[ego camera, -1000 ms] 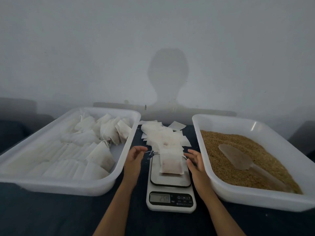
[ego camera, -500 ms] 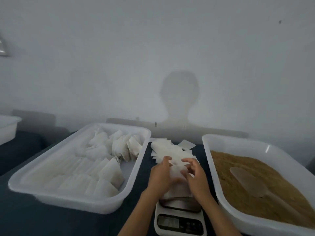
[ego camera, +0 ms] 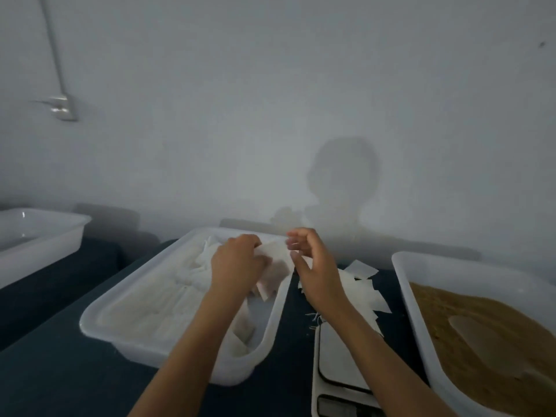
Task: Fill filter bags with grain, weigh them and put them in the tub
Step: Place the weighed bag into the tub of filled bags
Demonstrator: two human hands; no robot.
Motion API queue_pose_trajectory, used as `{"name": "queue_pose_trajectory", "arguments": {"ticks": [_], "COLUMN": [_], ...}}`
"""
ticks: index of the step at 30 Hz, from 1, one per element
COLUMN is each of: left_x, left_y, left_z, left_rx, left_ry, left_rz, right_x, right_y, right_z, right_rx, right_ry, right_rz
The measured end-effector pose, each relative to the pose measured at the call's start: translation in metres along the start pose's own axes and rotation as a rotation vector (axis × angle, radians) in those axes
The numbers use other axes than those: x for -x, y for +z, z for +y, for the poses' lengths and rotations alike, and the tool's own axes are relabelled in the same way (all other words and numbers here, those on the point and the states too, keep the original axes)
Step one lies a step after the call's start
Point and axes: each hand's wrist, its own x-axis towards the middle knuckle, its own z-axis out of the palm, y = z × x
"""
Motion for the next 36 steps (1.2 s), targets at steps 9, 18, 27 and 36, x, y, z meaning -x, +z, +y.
{"name": "queue_pose_trajectory", "arguments": {"ticks": [9,18,27,36], "left_x": [-0.002,-0.001,-0.004,-0.016], "left_y": [0.042,0.064,0.062,0.061], "left_z": [-0.063,-0.070,-0.067,-0.008], "left_rx": [0.182,-0.047,-0.123,0.255], "left_ry": [-0.191,-0.112,0.018,0.067], "left_rz": [-0.501,-0.672,-0.348,-0.179], "right_x": [0.006,-0.001,-0.005,-0.003], "right_y": [0.050,0.086,0.051,-0.037], "right_z": [0.018,0.033,0.037,0.114], "right_rx": [0.487,1.133,0.446,0.483], "right_ry": [0.171,0.108,0.207,0.531], "right_rz": [-0.625,-1.110,-0.827,-0.015]}}
